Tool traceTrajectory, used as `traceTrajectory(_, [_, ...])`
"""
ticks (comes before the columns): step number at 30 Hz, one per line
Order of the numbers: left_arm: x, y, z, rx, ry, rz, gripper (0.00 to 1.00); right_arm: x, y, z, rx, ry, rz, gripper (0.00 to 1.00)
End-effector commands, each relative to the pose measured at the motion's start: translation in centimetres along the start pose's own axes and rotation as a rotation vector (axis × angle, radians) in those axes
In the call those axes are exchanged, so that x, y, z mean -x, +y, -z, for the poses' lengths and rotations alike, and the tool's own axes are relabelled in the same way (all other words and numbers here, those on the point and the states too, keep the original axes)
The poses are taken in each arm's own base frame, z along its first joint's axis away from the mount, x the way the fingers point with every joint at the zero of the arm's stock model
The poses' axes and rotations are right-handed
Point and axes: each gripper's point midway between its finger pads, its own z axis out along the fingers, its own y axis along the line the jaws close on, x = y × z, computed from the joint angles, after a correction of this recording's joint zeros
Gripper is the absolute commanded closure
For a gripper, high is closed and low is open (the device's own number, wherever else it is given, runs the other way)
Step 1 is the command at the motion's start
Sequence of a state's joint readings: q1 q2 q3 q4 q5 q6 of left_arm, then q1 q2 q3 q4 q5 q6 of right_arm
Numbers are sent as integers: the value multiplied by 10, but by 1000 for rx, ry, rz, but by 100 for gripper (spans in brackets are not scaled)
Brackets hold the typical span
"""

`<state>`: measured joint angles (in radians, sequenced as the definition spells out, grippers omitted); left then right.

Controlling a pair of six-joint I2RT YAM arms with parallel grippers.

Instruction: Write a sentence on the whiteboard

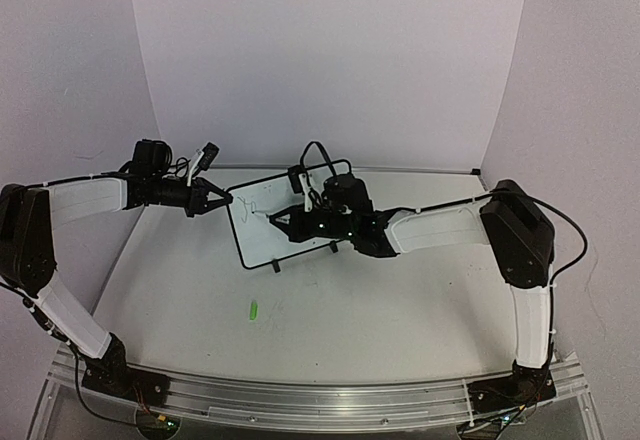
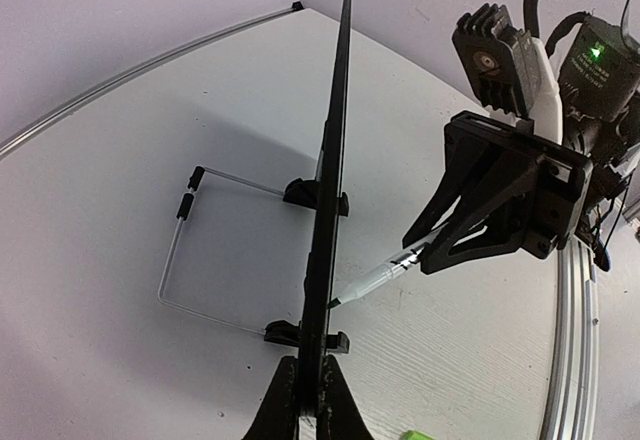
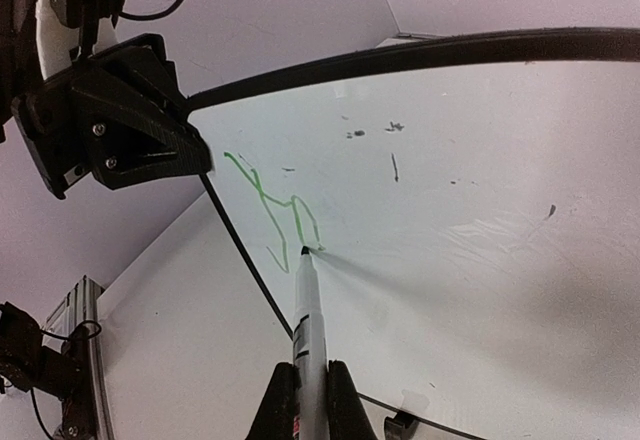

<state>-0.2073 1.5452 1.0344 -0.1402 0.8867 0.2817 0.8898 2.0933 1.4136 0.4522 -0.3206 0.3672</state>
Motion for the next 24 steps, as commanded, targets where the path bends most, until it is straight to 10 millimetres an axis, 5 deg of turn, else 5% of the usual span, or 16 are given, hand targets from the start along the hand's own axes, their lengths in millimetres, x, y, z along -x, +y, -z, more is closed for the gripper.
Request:
traceTrajectory(1, [-7,10,-1,39,43,8,100,13,-9,4,-56,-40,16,100])
traceTrajectory(11, [-8,10,-1,40,45,9,100,35,-1,11,-53,-87,45,100])
traceTrajectory(24, [-8,11,-1,42,47,7,100,41,-1,19,-73,-103,58,100])
